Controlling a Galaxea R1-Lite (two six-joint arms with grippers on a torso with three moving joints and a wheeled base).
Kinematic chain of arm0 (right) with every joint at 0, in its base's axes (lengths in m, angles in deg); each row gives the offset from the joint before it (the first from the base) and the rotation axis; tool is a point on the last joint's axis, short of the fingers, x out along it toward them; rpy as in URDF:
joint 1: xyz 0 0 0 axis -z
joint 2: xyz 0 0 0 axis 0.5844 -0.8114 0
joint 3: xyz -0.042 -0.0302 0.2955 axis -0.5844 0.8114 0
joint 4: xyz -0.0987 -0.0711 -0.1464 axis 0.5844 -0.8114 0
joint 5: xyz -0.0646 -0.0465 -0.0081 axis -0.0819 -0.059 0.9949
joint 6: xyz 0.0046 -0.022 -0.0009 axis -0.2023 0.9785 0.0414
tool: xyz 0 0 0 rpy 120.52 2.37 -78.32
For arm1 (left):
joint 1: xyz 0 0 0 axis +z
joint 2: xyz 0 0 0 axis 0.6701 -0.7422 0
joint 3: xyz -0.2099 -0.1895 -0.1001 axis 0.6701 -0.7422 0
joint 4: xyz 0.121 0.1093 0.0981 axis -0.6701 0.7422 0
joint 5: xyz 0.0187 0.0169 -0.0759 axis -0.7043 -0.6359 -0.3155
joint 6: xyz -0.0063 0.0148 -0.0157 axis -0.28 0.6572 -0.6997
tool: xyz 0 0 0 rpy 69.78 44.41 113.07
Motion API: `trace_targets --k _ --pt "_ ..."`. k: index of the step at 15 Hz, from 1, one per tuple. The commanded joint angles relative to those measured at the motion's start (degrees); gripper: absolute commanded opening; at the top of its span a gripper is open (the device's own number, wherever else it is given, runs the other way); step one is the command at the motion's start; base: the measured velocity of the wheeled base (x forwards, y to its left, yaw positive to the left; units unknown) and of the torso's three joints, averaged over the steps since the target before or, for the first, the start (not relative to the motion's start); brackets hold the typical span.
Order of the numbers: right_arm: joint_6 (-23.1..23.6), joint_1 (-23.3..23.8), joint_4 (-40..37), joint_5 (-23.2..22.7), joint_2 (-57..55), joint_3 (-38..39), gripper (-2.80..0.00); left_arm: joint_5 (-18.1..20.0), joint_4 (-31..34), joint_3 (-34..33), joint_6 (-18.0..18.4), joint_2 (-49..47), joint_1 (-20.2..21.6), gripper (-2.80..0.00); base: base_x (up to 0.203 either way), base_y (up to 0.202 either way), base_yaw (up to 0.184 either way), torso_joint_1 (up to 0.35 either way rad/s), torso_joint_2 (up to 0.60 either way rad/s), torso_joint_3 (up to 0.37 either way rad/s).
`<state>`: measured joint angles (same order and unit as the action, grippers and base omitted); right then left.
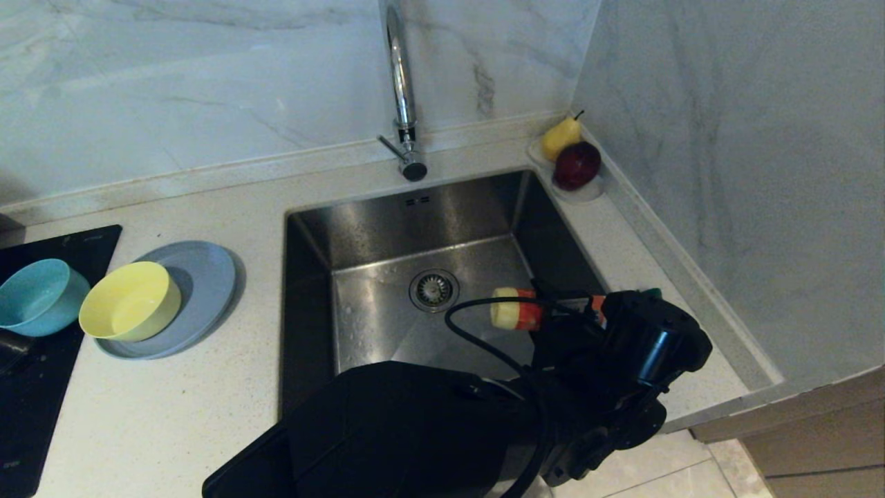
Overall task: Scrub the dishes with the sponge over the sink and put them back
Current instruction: Squeeze it onto the sponge
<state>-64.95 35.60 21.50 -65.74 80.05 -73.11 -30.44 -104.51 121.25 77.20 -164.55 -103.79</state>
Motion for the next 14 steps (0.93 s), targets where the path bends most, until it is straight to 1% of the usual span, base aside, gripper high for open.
trace_targets --k 1,14 --pt "0.1 0.0 0.0 0.0 0.1 0.0 -2.80 -0.4 0.1 0.0 0.6 0.0 -0.1 -2.80 0.000 0.000 0.000 0.000 0.00 0.000" --pt "0.0 0.0 0.1 0.0 0.1 0.0 -2.80 -0.5 -0.1 0.0 0.7 -0.6 -0.4 -2.80 0.000 0.000 0.000 0.000 0.00 0.000"
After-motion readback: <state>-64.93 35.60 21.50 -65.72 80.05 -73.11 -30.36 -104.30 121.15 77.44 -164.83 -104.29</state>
